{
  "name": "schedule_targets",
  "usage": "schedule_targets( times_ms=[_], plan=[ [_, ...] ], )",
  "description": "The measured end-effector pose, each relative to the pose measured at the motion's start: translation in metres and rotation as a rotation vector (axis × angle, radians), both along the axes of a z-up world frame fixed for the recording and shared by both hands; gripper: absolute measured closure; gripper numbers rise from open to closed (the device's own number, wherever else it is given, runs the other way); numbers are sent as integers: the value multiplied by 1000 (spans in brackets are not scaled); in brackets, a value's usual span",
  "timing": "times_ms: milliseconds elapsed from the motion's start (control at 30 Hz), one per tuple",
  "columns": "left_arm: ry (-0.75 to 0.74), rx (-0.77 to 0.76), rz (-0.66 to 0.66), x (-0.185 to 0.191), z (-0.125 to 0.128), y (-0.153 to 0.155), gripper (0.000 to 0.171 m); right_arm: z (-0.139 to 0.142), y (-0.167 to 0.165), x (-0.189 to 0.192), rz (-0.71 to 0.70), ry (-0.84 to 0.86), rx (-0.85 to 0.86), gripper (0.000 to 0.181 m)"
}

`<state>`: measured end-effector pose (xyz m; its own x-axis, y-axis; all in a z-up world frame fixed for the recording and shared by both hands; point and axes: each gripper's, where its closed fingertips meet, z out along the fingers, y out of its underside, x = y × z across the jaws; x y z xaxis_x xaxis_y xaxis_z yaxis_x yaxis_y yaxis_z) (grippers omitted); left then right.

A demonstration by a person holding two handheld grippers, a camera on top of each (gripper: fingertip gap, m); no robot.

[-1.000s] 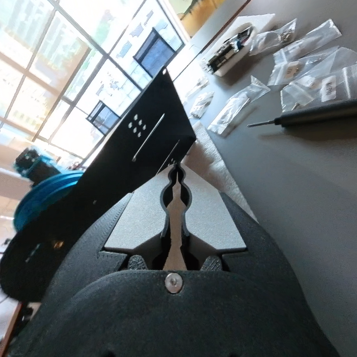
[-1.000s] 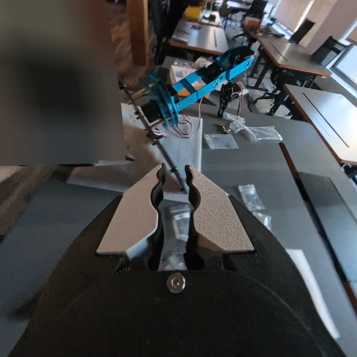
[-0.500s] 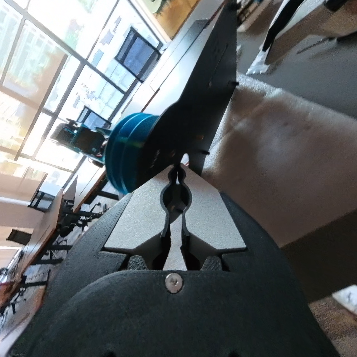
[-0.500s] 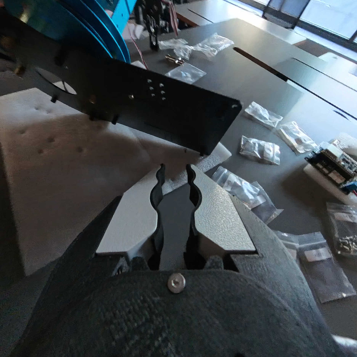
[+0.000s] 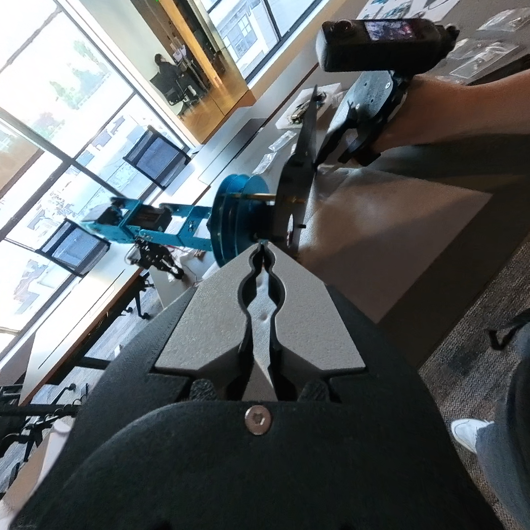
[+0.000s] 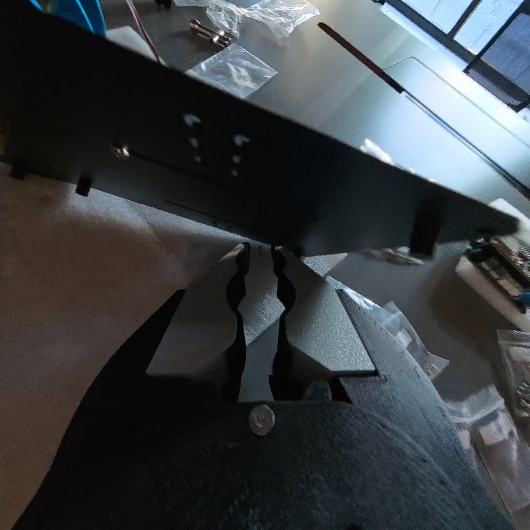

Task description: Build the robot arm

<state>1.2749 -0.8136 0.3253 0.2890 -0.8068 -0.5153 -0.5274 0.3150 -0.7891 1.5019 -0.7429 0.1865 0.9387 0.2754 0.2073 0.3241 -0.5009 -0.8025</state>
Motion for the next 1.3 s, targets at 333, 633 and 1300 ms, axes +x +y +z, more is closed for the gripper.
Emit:
schedule_targets(
  times_ms=[333,633,1300],
  plan=[
    [15,25,78,-28,3,10,171,-9,-1,-3,-14,68,-75,176],
    [-2,-114,10,15,-22,-28,171,23,-86,-66,602,50,-10,178],
    [44,-418,289,142,-126,-83,171,24,-130,-47,1566,-327,-30,172]
  ],
)
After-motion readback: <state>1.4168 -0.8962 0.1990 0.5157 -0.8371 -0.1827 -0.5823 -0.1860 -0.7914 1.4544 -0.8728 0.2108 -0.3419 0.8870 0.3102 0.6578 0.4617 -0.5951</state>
